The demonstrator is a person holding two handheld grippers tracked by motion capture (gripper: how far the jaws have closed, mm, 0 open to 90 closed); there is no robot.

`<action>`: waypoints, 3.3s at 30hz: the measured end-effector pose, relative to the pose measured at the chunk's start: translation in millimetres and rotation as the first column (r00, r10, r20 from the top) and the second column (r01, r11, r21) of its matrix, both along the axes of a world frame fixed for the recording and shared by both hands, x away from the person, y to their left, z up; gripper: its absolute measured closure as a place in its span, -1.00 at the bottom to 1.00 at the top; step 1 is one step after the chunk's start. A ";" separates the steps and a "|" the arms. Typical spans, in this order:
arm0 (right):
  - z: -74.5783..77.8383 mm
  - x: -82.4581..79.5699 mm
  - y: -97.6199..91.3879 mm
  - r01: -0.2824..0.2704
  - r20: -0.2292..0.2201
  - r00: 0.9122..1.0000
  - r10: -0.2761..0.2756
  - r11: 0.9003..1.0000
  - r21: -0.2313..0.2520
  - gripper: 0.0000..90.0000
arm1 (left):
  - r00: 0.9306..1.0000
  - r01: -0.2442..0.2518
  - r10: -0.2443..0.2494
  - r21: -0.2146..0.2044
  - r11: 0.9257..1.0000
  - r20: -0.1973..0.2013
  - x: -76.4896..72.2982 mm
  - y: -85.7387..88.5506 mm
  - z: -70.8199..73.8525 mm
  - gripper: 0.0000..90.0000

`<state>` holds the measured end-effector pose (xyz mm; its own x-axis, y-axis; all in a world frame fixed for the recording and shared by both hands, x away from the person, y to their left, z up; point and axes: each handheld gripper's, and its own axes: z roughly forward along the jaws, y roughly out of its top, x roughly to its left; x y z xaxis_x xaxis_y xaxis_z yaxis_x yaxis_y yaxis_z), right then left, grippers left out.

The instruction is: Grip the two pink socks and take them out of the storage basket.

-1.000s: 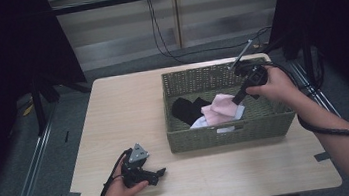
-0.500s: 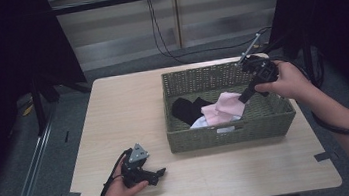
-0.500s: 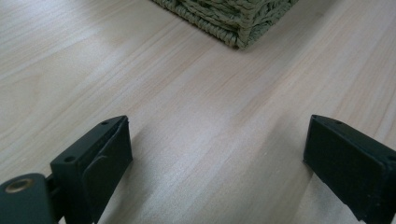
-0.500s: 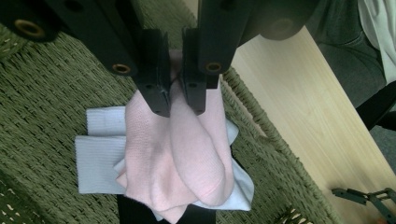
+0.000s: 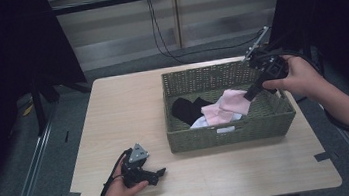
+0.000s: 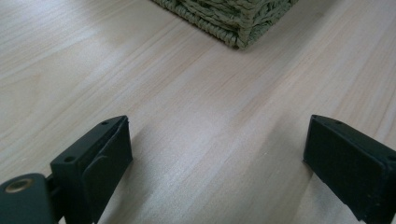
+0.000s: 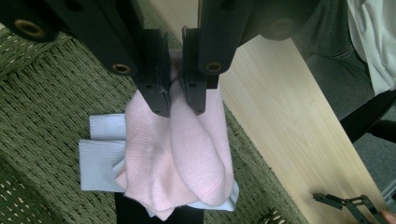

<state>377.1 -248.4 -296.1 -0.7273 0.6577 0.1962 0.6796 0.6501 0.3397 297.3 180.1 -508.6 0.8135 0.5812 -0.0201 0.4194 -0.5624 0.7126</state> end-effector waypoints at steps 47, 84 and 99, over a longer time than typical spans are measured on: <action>-29.5 -68.9 20.0 -0.183 -0.014 0.983 0.185 0.980 0.082 0.81 | 1.000 0.004 -0.004 0.004 1.000 -0.001 -0.2 0.2 0.0 -0.84; -96.0 -80.3 36.3 -0.198 -0.050 0.979 0.199 0.980 0.033 0.76 | 1.000 0.004 -0.004 0.006 1.000 -0.003 -0.3 0.3 0.0 -0.84; -119.0 -81.5 32.4 -0.184 -0.063 0.981 0.184 0.983 0.015 0.61 | 1.000 0.004 -0.004 0.006 1.000 -0.003 -0.4 0.3 0.0 -0.84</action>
